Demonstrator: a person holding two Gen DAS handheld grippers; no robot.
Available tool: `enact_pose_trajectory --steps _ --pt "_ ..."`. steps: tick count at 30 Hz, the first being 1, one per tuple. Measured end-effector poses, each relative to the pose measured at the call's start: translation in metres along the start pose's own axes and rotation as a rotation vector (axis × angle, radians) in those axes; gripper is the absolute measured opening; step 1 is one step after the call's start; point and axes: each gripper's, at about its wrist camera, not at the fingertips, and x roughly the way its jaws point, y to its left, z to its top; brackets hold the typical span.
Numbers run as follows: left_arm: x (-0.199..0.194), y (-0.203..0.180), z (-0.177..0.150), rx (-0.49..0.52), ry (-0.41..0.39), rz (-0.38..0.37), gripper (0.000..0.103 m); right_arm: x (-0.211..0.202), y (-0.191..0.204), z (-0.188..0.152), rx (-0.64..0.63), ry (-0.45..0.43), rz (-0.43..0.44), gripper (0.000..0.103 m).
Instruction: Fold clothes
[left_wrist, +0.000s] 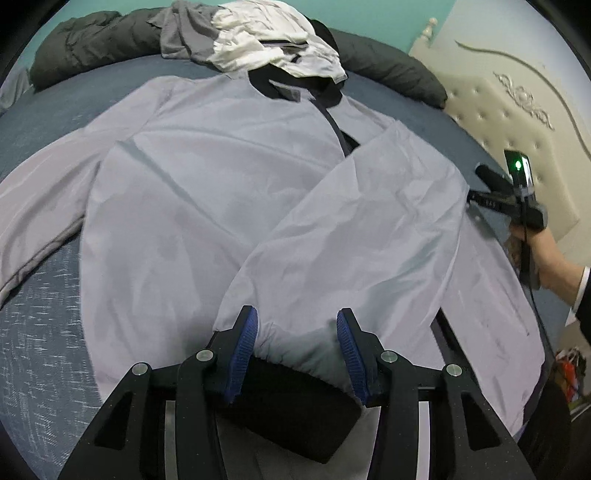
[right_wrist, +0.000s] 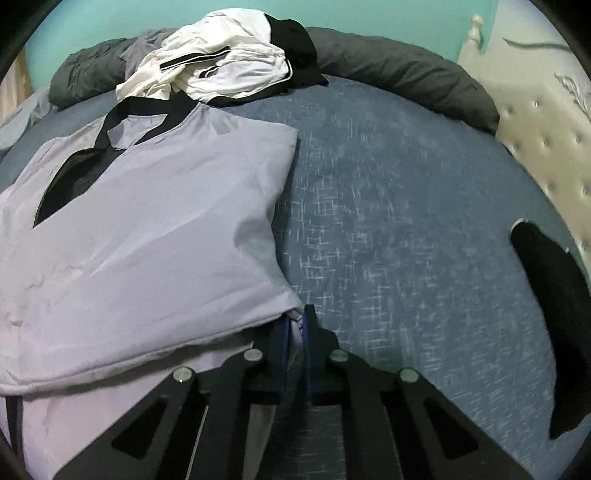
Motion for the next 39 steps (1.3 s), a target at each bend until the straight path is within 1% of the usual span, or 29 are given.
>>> enact_pose_trajectory --steps 5,8,9,10,11,12,13,15,18,20,22,24,26,28,31,32,35,37,39 --pt "0.006 -0.003 -0.004 0.022 0.015 0.016 0.049 0.013 0.000 -0.004 -0.010 0.041 -0.023 0.005" --pt "0.007 0.000 -0.005 0.008 0.017 0.004 0.049 0.017 -0.002 -0.005 0.009 0.055 -0.002 0.006" --pt "0.007 0.001 -0.005 0.006 0.017 0.004 0.049 0.017 -0.005 -0.006 0.018 0.061 0.003 0.008" --pt "0.007 0.001 -0.004 0.005 0.017 0.004 0.049 0.016 -0.008 -0.006 0.028 0.067 0.006 0.014" --pt "0.007 0.001 -0.004 0.004 0.017 0.004 0.049 0.013 -0.011 -0.007 0.037 0.071 0.007 0.024" --pt "0.006 0.000 -0.006 0.003 0.017 0.004 0.049 0.009 -0.013 -0.007 0.048 0.074 0.005 0.027" --pt "0.006 -0.001 -0.006 0.001 0.017 0.003 0.049 0.003 -0.017 -0.008 0.068 0.072 0.014 0.028" --pt "0.007 -0.003 -0.006 -0.006 0.016 0.000 0.049 -0.013 -0.024 -0.011 0.127 0.048 0.045 0.028" --pt "0.006 -0.005 -0.008 -0.007 0.017 0.002 0.049 -0.040 -0.034 -0.007 0.225 -0.033 0.104 0.028" --pt "0.007 -0.006 -0.008 -0.004 0.019 0.007 0.049 -0.047 -0.033 0.001 0.261 -0.070 0.149 0.028" --pt "0.007 -0.006 -0.007 -0.004 0.022 0.007 0.049 -0.041 -0.022 0.013 0.251 -0.062 0.188 0.028" --pt "0.008 -0.005 -0.007 -0.007 0.023 0.003 0.049 -0.029 -0.007 0.020 0.227 -0.037 0.205 0.027" --pt "0.008 -0.004 -0.007 -0.008 0.025 -0.002 0.049 -0.015 0.005 0.023 0.213 -0.010 0.207 0.027" --pt "0.008 -0.004 -0.007 -0.009 0.026 -0.006 0.049 -0.001 0.011 0.019 0.211 0.016 0.197 0.027" --pt "0.009 -0.002 -0.007 -0.012 0.028 -0.012 0.049 0.015 0.010 0.009 0.207 0.057 0.164 0.014" --pt "0.009 -0.002 -0.007 -0.014 0.029 -0.014 0.049 0.018 0.008 0.007 0.217 0.061 0.167 0.013" --pt "0.009 0.000 -0.007 -0.025 0.029 -0.019 0.049 0.011 0.005 0.009 0.247 0.053 0.167 0.012" --pt "0.009 -0.001 -0.006 -0.028 0.030 -0.018 0.049 -0.001 0.006 0.011 0.257 0.010 0.171 0.012" --pt "0.008 -0.002 -0.007 -0.032 0.029 -0.017 0.049 0.000 0.014 0.011 0.225 0.048 0.146 0.012"
